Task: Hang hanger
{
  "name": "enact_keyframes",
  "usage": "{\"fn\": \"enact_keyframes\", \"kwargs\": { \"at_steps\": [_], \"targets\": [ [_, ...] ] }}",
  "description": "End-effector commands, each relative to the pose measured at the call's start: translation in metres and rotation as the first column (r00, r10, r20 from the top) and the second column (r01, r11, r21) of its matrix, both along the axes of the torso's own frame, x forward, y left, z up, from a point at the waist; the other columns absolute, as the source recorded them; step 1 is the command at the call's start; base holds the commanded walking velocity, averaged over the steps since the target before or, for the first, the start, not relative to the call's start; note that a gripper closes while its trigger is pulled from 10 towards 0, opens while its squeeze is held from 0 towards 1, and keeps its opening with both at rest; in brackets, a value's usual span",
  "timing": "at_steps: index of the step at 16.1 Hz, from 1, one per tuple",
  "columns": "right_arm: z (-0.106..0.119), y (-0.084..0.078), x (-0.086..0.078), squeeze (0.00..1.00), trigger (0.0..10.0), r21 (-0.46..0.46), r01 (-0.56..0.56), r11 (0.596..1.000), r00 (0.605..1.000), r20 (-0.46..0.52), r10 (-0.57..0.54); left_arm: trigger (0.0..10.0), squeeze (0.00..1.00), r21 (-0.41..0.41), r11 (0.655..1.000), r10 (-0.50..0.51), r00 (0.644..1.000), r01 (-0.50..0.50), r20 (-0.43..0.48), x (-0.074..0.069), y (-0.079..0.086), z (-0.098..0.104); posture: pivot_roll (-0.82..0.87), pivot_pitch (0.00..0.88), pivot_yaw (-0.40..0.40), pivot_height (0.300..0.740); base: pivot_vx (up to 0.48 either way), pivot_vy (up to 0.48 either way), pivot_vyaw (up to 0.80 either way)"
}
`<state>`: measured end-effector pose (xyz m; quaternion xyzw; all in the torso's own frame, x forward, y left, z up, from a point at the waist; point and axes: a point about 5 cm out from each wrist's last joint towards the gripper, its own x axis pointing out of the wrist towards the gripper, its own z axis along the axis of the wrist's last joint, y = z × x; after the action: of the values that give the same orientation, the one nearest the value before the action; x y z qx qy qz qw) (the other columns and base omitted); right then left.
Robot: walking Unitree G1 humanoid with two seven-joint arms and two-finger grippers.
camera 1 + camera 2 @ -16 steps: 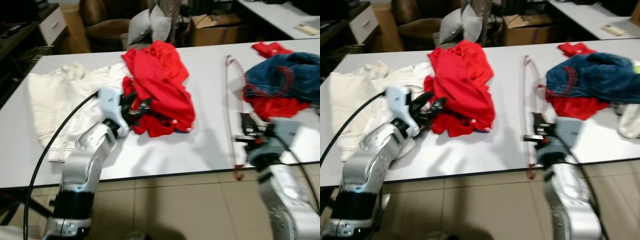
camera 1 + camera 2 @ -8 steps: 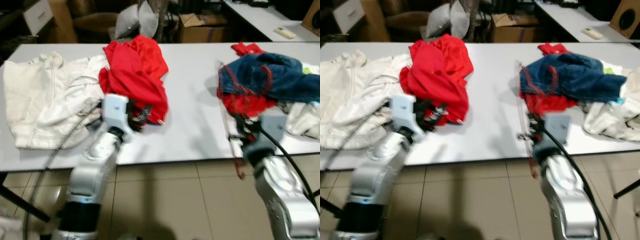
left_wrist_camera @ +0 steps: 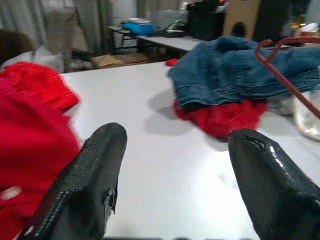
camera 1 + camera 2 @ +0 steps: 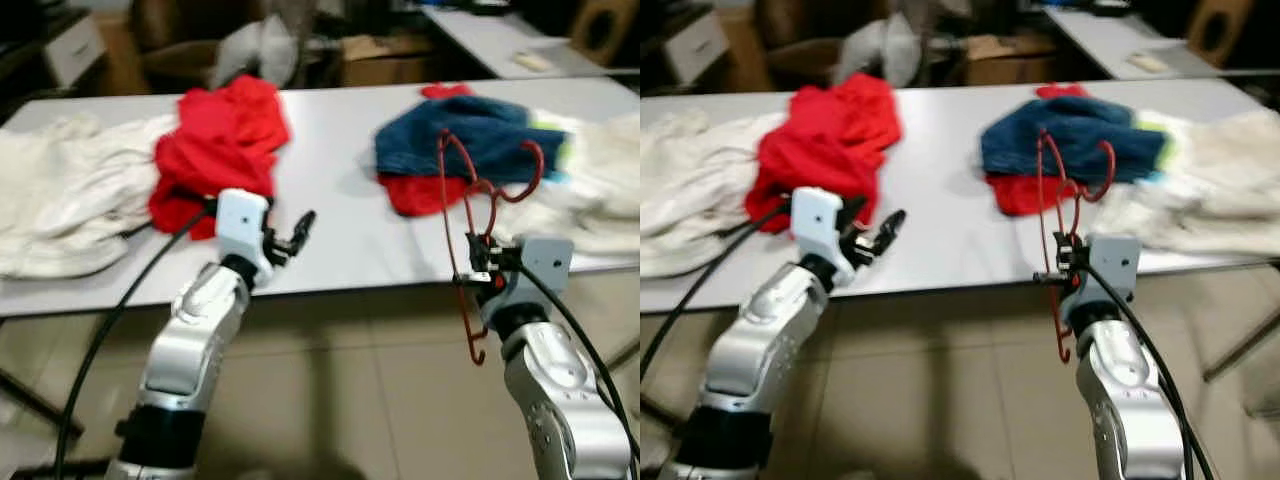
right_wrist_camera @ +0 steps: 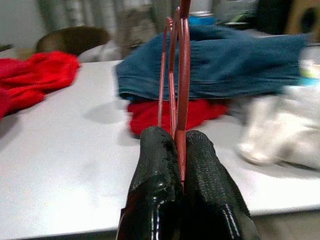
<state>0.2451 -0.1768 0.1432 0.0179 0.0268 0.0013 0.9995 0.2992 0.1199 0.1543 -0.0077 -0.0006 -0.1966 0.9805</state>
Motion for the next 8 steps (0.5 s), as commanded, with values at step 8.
{"fn": "enact_keyframes", "kwargs": {
  "at_steps": [8],
  "targets": [
    [0.0096,-0.0058,0.0001,0.0,10.0,-0.014,0.007,1.0,0.999,0.045,-0.006,10.0,1.0,0.001,1.0,0.016,1.0,-0.016,0.011,0.0044,0.0007,0.0018,0.04,0.0,0.038,0.74,0.169,0.0,-0.16]
  ]
}}
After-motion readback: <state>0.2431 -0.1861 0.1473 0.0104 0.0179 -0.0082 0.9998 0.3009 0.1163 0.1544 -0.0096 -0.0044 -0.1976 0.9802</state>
